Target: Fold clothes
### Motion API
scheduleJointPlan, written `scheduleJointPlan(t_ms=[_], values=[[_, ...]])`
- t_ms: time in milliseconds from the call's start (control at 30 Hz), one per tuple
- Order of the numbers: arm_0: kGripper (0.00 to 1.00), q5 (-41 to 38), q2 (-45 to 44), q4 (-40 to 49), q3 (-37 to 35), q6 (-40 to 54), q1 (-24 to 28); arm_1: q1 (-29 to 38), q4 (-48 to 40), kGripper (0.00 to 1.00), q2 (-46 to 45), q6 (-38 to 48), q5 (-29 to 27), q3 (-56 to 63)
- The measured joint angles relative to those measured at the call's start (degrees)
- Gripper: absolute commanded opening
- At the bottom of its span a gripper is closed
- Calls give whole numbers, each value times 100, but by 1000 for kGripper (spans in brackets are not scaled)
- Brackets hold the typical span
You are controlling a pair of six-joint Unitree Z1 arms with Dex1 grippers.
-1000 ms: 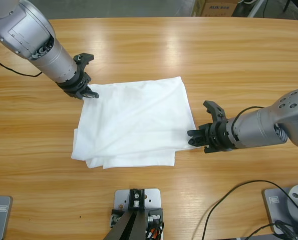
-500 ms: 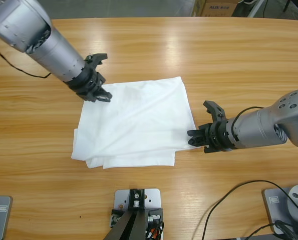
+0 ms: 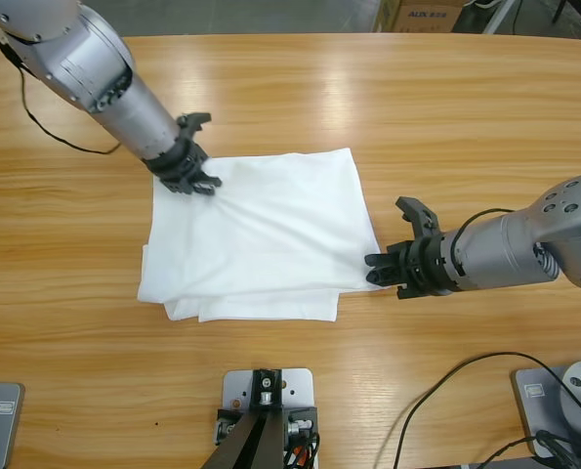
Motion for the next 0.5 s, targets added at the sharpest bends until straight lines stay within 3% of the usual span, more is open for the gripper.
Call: scheduleJointPlan(t_ms=[467,500], values=[[0,422,-509,114,267,37,525,0,-128,0,42,0,0,38],[69,484,-655,170,294,55,656,0,-133,71,39,2,0,41]])
